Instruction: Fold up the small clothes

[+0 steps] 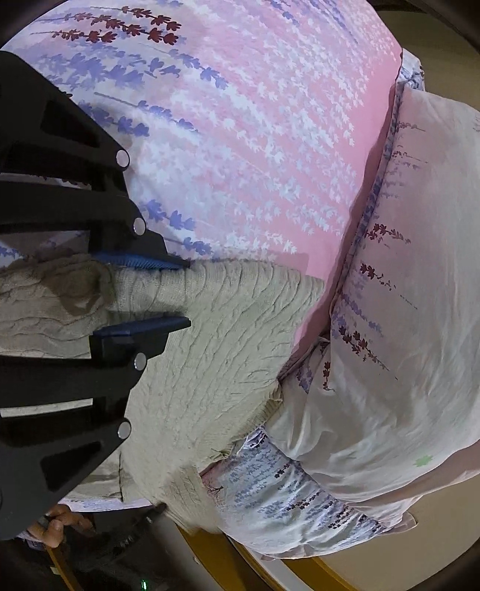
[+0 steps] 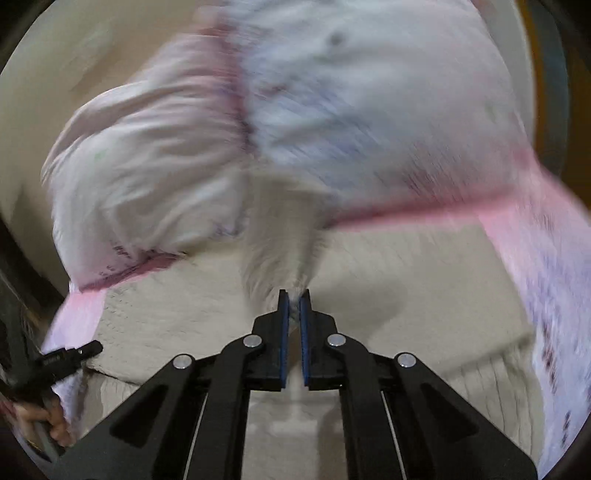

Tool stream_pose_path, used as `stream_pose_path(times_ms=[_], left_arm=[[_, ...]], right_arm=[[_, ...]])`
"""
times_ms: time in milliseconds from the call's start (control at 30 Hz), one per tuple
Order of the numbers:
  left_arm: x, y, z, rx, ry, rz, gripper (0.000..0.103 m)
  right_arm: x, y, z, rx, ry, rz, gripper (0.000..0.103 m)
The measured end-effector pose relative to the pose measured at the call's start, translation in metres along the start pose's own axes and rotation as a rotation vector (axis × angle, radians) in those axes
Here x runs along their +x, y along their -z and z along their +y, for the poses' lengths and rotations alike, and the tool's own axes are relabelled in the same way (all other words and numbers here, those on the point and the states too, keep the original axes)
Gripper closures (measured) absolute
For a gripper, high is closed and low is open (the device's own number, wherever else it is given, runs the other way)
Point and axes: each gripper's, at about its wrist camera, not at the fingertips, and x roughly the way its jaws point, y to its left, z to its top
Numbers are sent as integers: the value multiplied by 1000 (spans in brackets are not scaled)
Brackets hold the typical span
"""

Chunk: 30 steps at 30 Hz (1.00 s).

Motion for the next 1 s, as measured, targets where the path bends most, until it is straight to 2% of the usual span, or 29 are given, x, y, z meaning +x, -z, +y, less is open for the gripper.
stream_pose_path(times_ms=[67,133,200,233,367,467,500,533,567,600,633,767,900,1000], left_arm=[[-1,-1,2,-11,5,5,77],[-1,-2,3,-32,19,7,77],[0,-3,6,-61,39,10,72],[0,-4,6,-72,50,11,68],[3,-7,3,-79,52,18,68],[6,-9,0,-85,53,16,68],[7,-9,0,-85,52,14,68],[8,-10,-1,-82,50,12,68],[8,-10,-3,-69,42,9,72],[9,-9,-5,-51,29,7,79],[9,-9,-6,-35,24,2,93],[9,-9,-1,-36,27,-5,94],[11,-7,3,-50,18,-11,94],[11,-6,0,-29,1,-14,94]], right_arm=[[11,3,-25,90,-31,75,94],[18,6,-49,208,-116,133,78],[17,9,-60,284,-165,140,63],[16,8,-66,318,-180,135,62],[17,2,-82,367,-151,116,63],[18,0,-94,399,-134,113,69],[21,-2,-96,404,-129,117,76],[23,-2,-98,402,-120,125,88],[28,-3,-98,390,-109,138,94],[28,-2,-97,376,-117,142,96],[25,-2,-96,366,-124,127,96],[5,-1,-90,315,-122,57,96],[17,8,-95,311,-60,121,96],[19,10,-90,273,-23,125,96]])
